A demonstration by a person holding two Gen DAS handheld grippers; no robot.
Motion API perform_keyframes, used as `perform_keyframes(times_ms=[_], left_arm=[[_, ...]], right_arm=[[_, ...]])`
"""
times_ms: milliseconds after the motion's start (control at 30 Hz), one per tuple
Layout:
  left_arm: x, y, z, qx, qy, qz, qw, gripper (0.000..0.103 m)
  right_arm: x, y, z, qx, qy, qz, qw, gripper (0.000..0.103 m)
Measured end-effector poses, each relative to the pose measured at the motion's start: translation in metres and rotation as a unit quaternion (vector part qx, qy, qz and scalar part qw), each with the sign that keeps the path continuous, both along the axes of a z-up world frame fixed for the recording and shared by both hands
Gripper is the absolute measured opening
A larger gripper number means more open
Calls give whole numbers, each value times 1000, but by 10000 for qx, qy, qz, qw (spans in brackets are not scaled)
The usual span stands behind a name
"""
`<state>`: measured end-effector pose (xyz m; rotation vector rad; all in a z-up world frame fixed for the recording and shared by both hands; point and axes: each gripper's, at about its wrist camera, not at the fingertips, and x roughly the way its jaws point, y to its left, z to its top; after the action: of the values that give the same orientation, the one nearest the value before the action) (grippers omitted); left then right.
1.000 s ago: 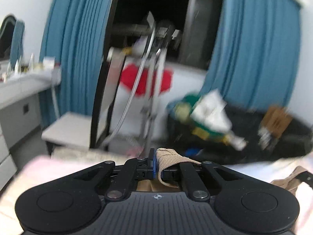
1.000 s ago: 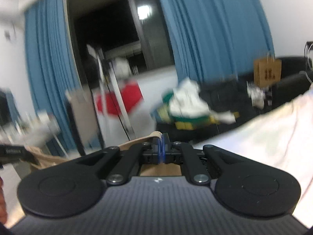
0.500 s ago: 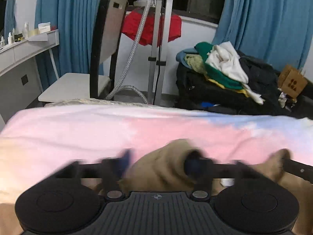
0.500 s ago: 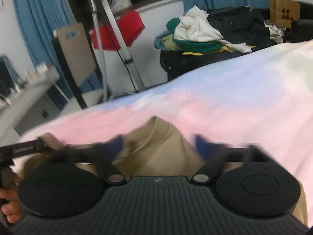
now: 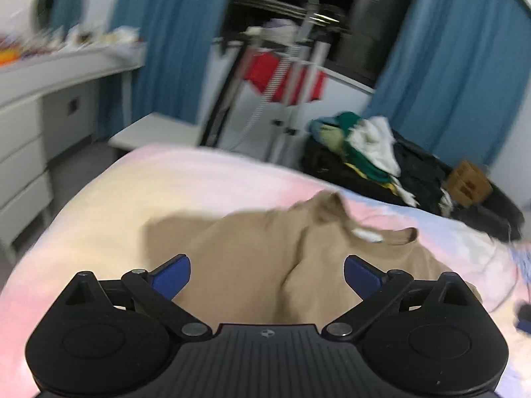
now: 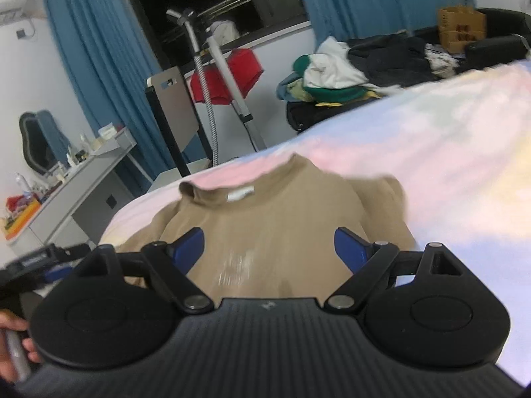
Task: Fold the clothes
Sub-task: 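Lay the T-shirt flat on the bed and open both grippers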
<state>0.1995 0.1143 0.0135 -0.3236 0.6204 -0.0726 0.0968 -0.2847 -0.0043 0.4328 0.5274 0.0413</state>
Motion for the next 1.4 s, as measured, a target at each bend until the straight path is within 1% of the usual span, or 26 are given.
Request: perform_keyframes(times_ms=[67,100,167,233,267,333,400,433,467,500,533,567,600,633,733,867,933,1000,1100,1167,1233,1333,1400], left_arm=[[-17,23,-17,-523,253,327,9978,97],[-21,33,-26,-817,385,471,9948,96],[-23,48,-42,-1294,634,707,9870,88],[-19,59,-53,-1712,741,911,9782,86],[-16,61,-58,-1825,763,957,9756,86],[-9,63,-69,-2022,799,1031,9706,84],[-1,59,-75,-2052,678,1066,9705,84],[5,53,-77,-2066,568,1000,9716,78],[11,49,-80,-2086,534,905,9723,64],[16,45,-82,-2063,568,883,9728,57],[21,41,-84,-2034,611,871,9733,44],[24,39,-84,-1950,611,883,9749,36],[27,36,-84,-1858,606,899,9766,30],[30,34,-83,-1742,584,919,9787,14],[34,32,-73,-1392,398,957,9848,8],[37,41,-44,-1151,208,1068,9874,7],[46,46,-26,-788,207,1102,9906,7],[59,52,-10,-356,240,1180,9921,6],[90,53,3,404,387,1343,9894,6],[113,48,1,908,540,1446,9838,6],[126,44,-14,1354,702,1539,9762,6],[134,37,-44,1533,952,1520,9718,7],[125,32,-47,1519,801,1473,9741,12]], right_arm=[[-32,1,-1,69,46,-66,9999,87],[-43,1,-1,111,86,-96,9999,87],[-60,-4,-5,387,61,-177,9991,87],[-73,-11,-10,688,49,-278,9972,87],[-76,-14,-13,837,68,-342,9959,87],[-69,-19,-22,979,145,-342,9945,87],[-57,-24,-32,1080,209,-266,9936,87],[-52,-27,-39,1122,280,-282,9929,87],[-46,-30,-46,1161,364,-318,9921,87],[-40,-33,-53,1157,445,-363,9916,87],[-34,-34,-59,1117,520,-389,9916,87],[-27,-35,-65,1069,593,-407,9917,87],[-21,-37,-69,1039,637,-408,9917,87],[-16,-38,-71,1024,634,-422,9918,87],[-6,-40,-74,955,574,-517,9924,87],[-6,-40,-73,830,575,-609,9930,87],[-8,-40,-72,831,590,-567,9932,87],[-11,-38,-67,744,467,-548,9946,87],[-14,-38,-60,452,291,-666,9963,87],[-15,-40,-57,339,207,-722,9966,87],[-15,-44,-58,341,183,-748,9964,87],[-14,-51,-61,383,198,-777,9960,87],[-11,-52,-64,368,224,-804,9958,87]])
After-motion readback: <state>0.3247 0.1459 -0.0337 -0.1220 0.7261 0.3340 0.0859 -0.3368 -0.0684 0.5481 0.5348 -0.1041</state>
